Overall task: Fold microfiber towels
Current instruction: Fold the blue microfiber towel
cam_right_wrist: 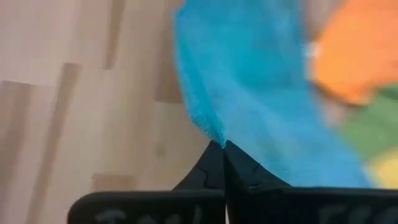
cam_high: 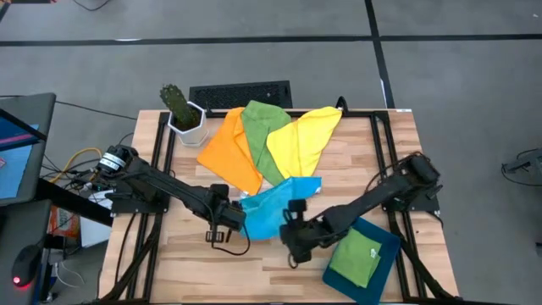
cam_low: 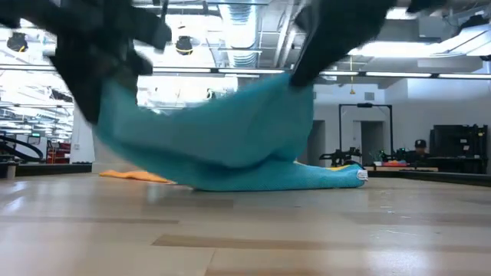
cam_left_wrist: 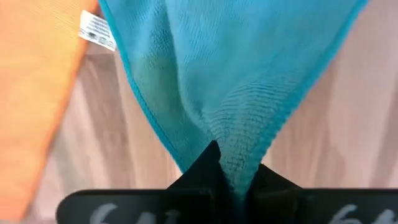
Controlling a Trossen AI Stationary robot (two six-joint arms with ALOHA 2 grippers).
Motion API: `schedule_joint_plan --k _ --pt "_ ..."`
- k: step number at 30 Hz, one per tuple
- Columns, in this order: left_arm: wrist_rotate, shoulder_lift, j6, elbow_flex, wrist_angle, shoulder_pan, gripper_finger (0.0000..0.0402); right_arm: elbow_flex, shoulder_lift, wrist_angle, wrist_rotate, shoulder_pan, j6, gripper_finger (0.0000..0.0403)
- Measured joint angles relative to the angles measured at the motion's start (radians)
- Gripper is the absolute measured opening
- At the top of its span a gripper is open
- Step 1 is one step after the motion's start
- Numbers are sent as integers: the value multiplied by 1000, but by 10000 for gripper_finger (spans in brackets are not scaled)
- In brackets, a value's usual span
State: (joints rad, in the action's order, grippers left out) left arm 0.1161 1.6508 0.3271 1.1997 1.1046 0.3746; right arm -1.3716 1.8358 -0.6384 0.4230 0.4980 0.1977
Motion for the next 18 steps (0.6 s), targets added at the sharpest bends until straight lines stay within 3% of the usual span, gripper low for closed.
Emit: schedule_joint_plan --k 5,11,14,18 --pt "104 0 -22 197 192 58 0 -38 -188 -91 198 40 35 9" --pt "422 0 -56 470 458 122 0 -39 -380 -89 422 50 -18 9" --pt "594 -18 -110 563 458 132 0 -39 -446 -90 475 19 -77 9" --pt "733 -71 -272 605 452 101 0 -39 -496 -82 535 -69 -188 9"
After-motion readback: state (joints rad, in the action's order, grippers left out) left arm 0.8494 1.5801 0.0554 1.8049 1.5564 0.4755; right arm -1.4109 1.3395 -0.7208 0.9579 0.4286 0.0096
